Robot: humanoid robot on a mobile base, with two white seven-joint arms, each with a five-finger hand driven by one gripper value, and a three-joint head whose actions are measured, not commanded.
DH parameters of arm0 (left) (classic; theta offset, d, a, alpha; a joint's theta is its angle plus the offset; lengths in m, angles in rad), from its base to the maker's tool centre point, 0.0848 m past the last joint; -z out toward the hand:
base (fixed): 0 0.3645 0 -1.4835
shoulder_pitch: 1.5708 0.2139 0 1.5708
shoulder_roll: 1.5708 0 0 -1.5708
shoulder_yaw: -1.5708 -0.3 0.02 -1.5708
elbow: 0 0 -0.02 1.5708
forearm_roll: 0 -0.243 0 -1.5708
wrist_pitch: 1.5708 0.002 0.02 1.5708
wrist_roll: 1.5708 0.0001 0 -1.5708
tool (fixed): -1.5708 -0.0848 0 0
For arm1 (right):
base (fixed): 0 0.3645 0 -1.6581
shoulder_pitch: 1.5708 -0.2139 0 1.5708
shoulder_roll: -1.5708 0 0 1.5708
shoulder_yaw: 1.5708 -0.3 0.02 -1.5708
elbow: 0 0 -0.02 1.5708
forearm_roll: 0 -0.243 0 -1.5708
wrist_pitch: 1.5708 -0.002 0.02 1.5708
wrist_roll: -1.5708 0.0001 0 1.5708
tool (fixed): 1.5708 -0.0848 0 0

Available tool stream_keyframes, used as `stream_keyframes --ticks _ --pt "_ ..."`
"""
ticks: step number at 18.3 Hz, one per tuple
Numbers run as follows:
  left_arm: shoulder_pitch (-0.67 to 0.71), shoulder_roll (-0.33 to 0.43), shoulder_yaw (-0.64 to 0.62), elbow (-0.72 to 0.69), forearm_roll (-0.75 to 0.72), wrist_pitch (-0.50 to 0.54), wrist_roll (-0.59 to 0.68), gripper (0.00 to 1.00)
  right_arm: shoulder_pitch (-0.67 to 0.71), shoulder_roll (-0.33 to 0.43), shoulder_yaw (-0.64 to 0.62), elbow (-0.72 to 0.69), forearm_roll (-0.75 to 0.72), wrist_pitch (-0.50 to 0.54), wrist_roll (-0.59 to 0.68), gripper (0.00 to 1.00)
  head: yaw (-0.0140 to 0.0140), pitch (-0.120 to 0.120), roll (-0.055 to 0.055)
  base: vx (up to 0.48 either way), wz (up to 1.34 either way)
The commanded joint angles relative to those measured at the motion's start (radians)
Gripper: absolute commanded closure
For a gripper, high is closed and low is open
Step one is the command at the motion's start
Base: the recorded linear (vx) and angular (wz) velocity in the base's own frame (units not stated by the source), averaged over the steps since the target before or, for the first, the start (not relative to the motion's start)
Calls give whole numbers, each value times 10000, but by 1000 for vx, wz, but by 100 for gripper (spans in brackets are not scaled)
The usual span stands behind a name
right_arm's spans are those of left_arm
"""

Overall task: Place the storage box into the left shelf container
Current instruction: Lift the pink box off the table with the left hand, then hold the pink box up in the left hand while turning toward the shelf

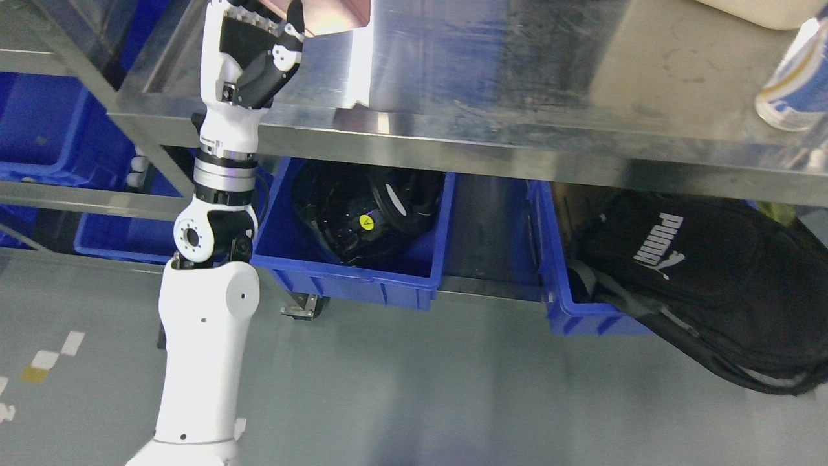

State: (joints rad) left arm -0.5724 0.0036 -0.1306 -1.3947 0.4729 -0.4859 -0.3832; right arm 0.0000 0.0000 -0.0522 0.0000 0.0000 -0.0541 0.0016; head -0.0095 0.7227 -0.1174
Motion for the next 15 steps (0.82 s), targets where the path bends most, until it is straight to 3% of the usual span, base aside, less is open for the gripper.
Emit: stream_keyframes --ticks 1,8,15 --pt "1550 138 -1639 -2881 -97 -187 334 97 -45 -175 0 -174 -215 50 -32 0 0 0 0 89 603" --pt "2210 138 -1930 -2881 -97 -402 273 97 -30 -175 0 -174 -215 50 -47 0 0 0 0 92 742" --pt "2654 138 -1425 -2881 -97 -708 227 96 -30 -175 0 -174 -215 35 -47 0 0 3 0 138 1146"
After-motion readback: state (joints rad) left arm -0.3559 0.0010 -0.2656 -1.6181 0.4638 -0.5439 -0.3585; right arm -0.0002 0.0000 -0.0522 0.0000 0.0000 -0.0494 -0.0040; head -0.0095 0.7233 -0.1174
